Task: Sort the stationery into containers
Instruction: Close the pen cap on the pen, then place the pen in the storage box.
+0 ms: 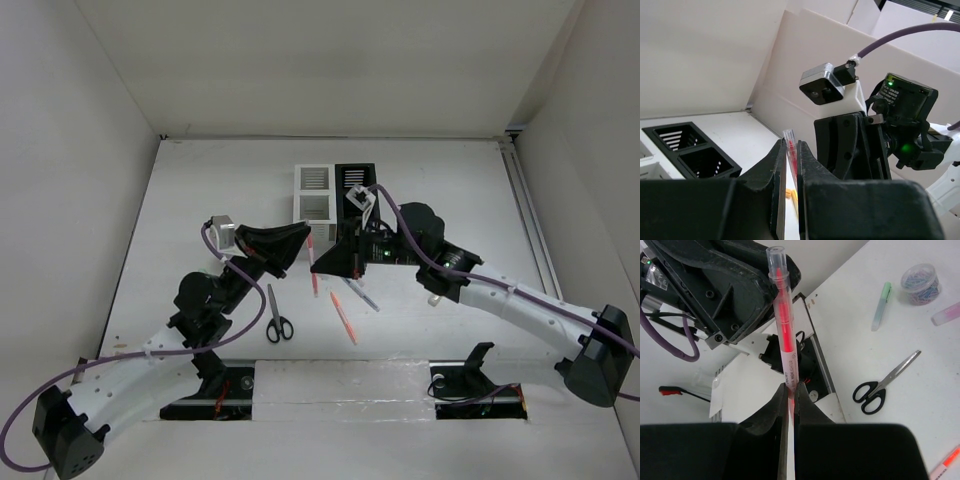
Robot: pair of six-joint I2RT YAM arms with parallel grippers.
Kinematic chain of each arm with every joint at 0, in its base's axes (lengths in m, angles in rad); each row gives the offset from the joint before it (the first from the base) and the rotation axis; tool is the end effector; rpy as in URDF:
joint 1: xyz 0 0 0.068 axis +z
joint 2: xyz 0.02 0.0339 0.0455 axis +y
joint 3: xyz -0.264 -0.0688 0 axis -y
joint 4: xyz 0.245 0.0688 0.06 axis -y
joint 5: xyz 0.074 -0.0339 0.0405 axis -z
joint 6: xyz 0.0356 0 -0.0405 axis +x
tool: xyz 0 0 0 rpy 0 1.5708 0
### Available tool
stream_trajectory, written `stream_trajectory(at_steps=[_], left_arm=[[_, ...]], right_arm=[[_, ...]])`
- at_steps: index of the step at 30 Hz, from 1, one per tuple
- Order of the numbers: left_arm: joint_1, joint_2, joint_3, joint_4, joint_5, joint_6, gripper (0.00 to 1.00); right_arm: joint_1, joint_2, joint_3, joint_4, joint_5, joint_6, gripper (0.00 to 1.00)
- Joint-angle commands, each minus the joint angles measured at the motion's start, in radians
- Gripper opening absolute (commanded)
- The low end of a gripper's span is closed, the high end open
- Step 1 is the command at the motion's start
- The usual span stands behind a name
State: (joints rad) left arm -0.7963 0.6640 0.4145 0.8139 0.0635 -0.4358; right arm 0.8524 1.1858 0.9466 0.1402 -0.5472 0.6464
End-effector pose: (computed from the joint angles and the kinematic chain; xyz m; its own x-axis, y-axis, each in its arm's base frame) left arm 0.1081 -0.1137 0.3324 0.0222 -0.6251 -0.7803 0.8386 0.4366 -0.3259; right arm 0.1684 0.2207 0.3481 -0.6444 0.0444 -0.7634 -0.7461 0.1823 0.6404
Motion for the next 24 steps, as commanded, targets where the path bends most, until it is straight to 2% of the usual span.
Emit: stream_trajectory(at_steps=[1, 5, 8, 9, 12, 13, 16, 18, 20, 24], left_arm=[[-0.021, -0.003, 0.004, -0.253, 0.102, -0.024, 0.00], [-0.021, -0.003, 0.099, -0.364, -0.013, -0.049, 0.00], [-0.021, -0.003, 0.135, -0.389, -0.048, -0.089, 0.12], [-0.021, -0.015, 0.150, -0.389, -0.057, -0.102, 0.27], [-0.021, -0.043, 0.182, -0.380, -0.088, -0.113, 0.51], [-0.021, -0.043, 0.191, -0.380, -0.103, -0.113, 0.70], [-0.021, -0.069, 0.230, -0.380, -0.158, -0.132, 0.83], [-0.021, -0.110, 0.242, -0.368, -0.171, -0.153, 1.00], [-0.021, -0.133, 0.256, -0.367, -0.183, -0.153, 1.00], [-0.021, -0.167, 0.306, -0.481, -0.257, -0.178, 1.00]], right_arm=[[-0.007, -0.017, 0.098, 0.305, 0.102, -0.079, 0.00], [0.022, -0.017, 0.046, 0.349, 0.102, -0.114, 0.00], [0.031, 0.004, 0.023, 0.378, 0.076, -0.114, 0.00], [0.031, 0.005, 0.011, 0.378, 0.076, -0.125, 0.00], [0.042, 0.015, -0.008, 0.378, 0.076, -0.134, 0.00], [0.042, 0.015, -0.008, 0.378, 0.090, -0.143, 0.00], [0.042, 0.040, -0.017, 0.378, 0.102, -0.143, 0.00], [0.042, 0.063, -0.017, 0.378, 0.134, -0.152, 0.00], [0.042, 0.073, -0.017, 0.378, 0.182, -0.175, 0.00], [0.008, 0.097, -0.026, 0.378, 0.208, -0.208, 0.00]])
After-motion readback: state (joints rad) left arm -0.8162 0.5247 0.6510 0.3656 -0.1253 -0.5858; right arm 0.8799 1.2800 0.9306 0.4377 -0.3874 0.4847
